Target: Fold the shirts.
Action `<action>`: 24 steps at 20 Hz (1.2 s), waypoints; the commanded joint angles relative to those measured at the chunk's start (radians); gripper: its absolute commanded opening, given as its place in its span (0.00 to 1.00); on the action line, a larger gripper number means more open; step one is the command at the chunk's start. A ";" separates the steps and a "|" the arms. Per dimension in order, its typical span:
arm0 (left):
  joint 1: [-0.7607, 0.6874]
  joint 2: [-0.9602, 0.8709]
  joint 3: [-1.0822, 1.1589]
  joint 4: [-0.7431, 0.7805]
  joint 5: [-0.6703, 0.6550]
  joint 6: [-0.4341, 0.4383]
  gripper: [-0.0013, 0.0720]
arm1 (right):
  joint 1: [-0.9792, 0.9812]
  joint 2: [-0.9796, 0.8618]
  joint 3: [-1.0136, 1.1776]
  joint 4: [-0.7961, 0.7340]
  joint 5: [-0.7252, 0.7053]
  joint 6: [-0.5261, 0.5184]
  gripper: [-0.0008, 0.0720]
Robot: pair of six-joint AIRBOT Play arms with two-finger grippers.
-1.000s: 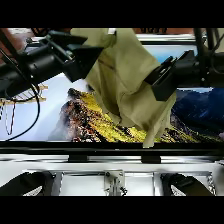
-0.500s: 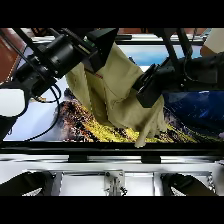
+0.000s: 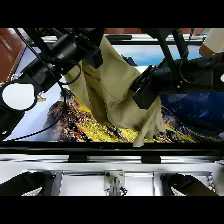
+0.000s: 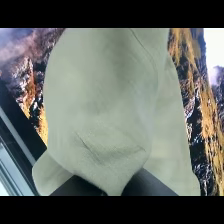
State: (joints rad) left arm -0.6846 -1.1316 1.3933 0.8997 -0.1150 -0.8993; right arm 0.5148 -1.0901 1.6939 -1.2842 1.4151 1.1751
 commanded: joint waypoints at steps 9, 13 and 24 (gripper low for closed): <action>0.080 0.045 0.000 -0.005 -0.001 -0.006 0.09 | 0.002 0.000 0.000 0.061 -0.010 0.027 0.10; 0.084 0.060 0.000 -0.005 -0.027 -0.006 0.17 | 0.002 0.001 0.000 0.063 -0.071 0.005 0.09; 0.236 0.122 0.000 -0.005 -0.358 -0.032 0.79 | 0.000 0.013 0.000 0.005 -0.253 0.016 0.09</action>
State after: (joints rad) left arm -0.4812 -1.0420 1.3918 0.9020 -0.4511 -0.9237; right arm 0.5148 -1.0752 1.6962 -1.2362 1.1629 1.1831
